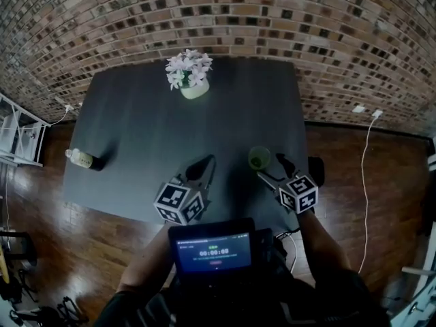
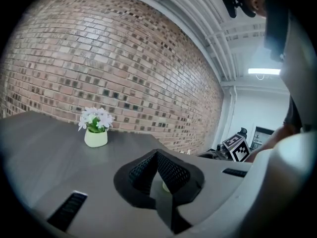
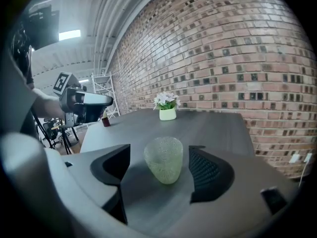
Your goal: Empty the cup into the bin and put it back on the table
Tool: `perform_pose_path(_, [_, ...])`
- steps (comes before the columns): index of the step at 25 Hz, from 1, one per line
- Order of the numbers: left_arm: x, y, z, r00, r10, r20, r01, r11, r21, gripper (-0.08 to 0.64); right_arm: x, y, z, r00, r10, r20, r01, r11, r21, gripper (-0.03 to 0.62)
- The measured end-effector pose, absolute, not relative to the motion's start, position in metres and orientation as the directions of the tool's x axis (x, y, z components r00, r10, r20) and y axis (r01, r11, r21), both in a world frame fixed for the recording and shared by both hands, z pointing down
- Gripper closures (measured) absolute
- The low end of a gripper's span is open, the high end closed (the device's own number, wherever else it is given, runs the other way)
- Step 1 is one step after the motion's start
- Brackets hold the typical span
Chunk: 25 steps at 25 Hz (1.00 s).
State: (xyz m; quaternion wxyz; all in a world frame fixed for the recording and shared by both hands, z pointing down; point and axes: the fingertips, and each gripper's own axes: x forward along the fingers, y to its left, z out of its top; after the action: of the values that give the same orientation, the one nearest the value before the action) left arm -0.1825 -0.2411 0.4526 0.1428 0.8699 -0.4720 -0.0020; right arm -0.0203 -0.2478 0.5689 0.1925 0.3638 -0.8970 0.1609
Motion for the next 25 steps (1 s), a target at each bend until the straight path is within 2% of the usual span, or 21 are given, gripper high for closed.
perform_pose_path(25, [-0.181,-0.274,0.533,0.549,-0.789,0.274,-0.831,-0.482,0.276,0.566,-0.047,-0.277,0.646,-0.677,-0.571,0.464,-0.697,0.699,-0.157,0.21])
